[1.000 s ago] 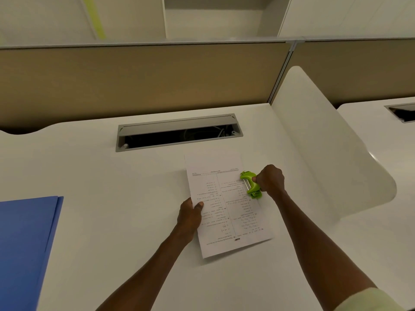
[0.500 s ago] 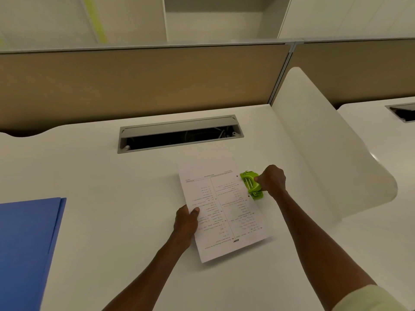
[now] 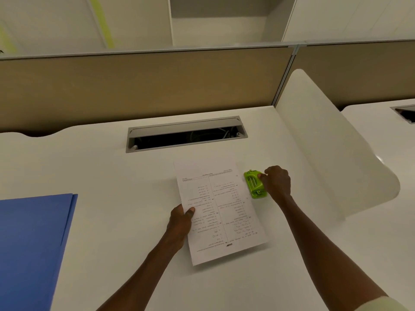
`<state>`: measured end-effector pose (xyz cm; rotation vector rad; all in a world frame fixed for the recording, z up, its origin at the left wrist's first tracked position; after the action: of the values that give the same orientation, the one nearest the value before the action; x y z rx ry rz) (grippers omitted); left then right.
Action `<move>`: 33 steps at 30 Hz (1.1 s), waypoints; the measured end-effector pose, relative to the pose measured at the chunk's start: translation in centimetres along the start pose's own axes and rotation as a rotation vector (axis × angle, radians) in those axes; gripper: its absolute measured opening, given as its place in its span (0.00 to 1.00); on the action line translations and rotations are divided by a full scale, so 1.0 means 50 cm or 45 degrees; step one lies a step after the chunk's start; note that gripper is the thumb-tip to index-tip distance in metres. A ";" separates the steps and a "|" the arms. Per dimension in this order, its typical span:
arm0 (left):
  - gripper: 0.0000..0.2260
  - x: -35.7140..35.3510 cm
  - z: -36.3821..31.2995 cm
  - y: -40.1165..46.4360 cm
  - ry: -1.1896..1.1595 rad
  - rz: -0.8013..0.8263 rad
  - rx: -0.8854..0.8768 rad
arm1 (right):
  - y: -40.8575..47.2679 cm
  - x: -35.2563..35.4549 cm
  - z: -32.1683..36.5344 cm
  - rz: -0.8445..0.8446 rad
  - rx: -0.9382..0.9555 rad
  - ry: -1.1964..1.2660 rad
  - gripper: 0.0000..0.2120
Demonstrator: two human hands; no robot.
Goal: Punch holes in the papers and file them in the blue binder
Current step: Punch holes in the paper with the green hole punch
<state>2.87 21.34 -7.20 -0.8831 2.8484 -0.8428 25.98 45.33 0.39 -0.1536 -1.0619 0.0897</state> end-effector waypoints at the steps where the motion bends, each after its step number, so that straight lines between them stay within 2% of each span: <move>1: 0.12 0.009 -0.002 -0.003 -0.008 0.003 -0.007 | -0.018 0.013 0.017 -0.102 0.115 0.043 0.10; 3: 0.11 0.033 -0.006 -0.010 -0.036 -0.001 -0.020 | -0.058 0.016 0.051 -0.140 0.272 0.167 0.10; 6: 0.09 0.069 -0.016 -0.021 -0.057 -0.013 -0.054 | -0.101 -0.040 0.082 0.130 0.360 0.232 0.15; 9: 0.09 0.098 -0.025 -0.031 -0.067 -0.020 -0.083 | -0.141 -0.104 0.085 0.405 0.251 0.456 0.18; 11: 0.10 0.116 -0.030 -0.039 -0.059 -0.020 -0.096 | -0.161 -0.139 0.083 0.499 0.165 0.561 0.18; 15: 0.11 0.153 -0.030 -0.051 0.005 -0.041 -0.113 | -0.186 -0.173 0.087 0.487 0.075 0.655 0.09; 17: 0.10 0.172 -0.027 -0.052 0.014 -0.087 -0.115 | -0.196 -0.186 0.088 0.455 0.040 0.651 0.07; 19: 0.06 0.194 -0.025 -0.053 0.022 -0.190 -0.123 | -0.206 -0.196 0.090 0.406 0.020 0.654 0.08; 25: 0.10 0.259 -0.024 -0.056 0.184 -0.567 -0.162 | -0.230 -0.230 0.108 0.377 -0.002 0.632 0.06; 33: 0.09 0.304 -0.024 -0.046 0.291 -0.771 -0.159 | -0.244 -0.265 0.143 0.399 0.064 0.547 0.08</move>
<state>-8.90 12.22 -3.26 -1.8314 2.8662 -0.8526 13.32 31.94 -5.55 -0.2796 -0.6005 0.3503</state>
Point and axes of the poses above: each hand's wrist, its own y-axis towards the middle knuckle, its own x-axis out of the back of the hand, z = x × y, the point moved 8 cm from there along y, towards the middle knuckle, and after that the axes turned 3 degrees about -x, right-handed, at the moved point
